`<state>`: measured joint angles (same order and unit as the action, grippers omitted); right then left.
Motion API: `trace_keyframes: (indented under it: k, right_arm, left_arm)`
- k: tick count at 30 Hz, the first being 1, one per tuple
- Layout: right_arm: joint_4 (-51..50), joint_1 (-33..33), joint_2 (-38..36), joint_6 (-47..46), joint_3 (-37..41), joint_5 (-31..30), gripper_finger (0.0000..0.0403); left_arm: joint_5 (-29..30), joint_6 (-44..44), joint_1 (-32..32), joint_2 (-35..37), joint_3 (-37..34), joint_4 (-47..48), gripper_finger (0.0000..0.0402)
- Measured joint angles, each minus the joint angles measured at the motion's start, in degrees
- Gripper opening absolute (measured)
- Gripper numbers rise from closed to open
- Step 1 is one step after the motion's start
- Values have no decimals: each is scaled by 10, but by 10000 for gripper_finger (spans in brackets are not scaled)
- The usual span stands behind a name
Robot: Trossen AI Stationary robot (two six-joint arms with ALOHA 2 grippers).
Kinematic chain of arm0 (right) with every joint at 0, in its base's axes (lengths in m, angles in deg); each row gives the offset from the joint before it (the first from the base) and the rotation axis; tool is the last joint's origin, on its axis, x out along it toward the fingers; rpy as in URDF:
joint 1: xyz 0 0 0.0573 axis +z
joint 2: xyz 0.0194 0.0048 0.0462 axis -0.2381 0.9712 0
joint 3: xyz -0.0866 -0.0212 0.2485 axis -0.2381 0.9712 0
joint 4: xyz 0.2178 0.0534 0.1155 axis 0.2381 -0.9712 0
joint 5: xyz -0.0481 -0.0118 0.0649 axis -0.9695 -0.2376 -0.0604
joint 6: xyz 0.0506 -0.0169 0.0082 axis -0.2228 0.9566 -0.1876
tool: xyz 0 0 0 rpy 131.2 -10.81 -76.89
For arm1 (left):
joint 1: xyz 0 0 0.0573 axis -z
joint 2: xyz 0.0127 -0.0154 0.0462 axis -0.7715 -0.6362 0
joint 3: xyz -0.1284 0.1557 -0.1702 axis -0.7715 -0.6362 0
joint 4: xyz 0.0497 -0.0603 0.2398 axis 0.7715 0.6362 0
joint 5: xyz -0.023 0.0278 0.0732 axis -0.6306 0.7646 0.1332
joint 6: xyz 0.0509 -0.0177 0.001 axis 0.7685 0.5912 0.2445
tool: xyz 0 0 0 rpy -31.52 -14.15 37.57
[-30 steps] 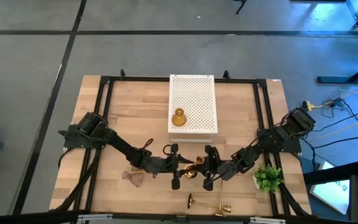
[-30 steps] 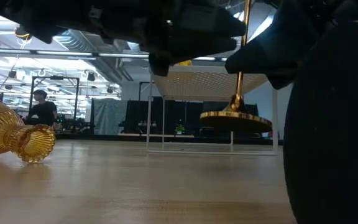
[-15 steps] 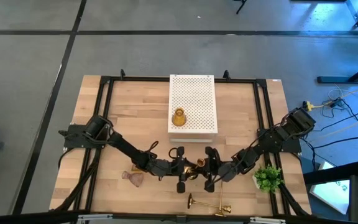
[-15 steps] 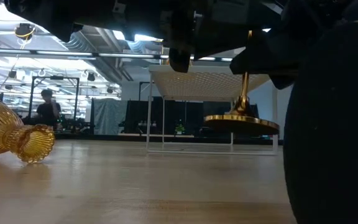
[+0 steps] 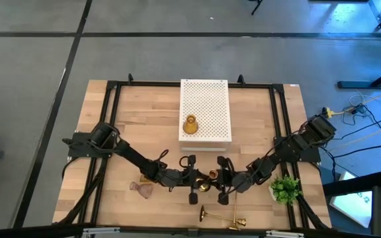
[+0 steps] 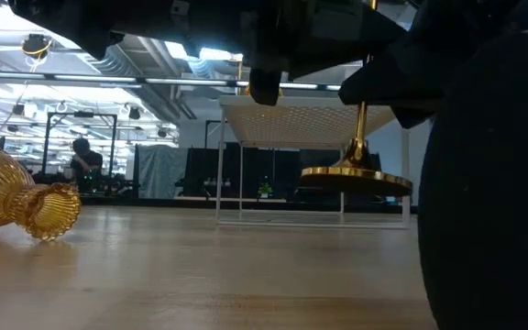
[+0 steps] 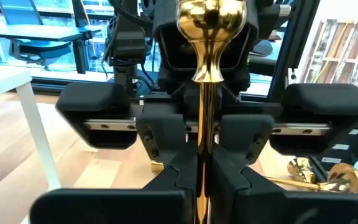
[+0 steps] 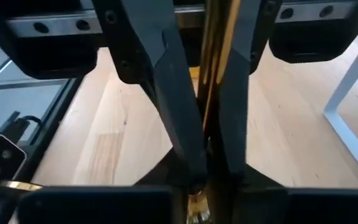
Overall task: Pick & Place candle stick holders
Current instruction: Put the top gold candle holder on the shelf
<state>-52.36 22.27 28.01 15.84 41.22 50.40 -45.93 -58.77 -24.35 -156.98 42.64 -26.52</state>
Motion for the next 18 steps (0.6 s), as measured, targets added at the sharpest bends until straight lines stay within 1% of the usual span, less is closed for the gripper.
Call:
trace_keyframes:
  k: [4, 8, 10, 12, 15, 18]
  right_arm:
    - [8, 13, 0, 13, 0, -2, 100]
    - [19, 22, -1, 22, 0, -10, 136]
    - [19, 29, -6, 38, 0, -5, 146]
    - [19, 34, -15, 60, 0, 17, 151]
    - [19, 34, -31, 82, 0, 55, 154]
    - [17, 33, -55, 118, 0, 114, 154]
  left_arm:
    - [24, 9, 26, 28, -1, 26, 12]
    - [103, 32, 59, 80, -1, 72, 12]
    - [126, 49, 72, 101, -1, 78, 12]
    - [138, 75, 83, 125, -1, 79, 12]
    - [140, 126, 90, 168, -1, 91, 11]
    - [141, 169, 80, 223, -1, 124, 11]
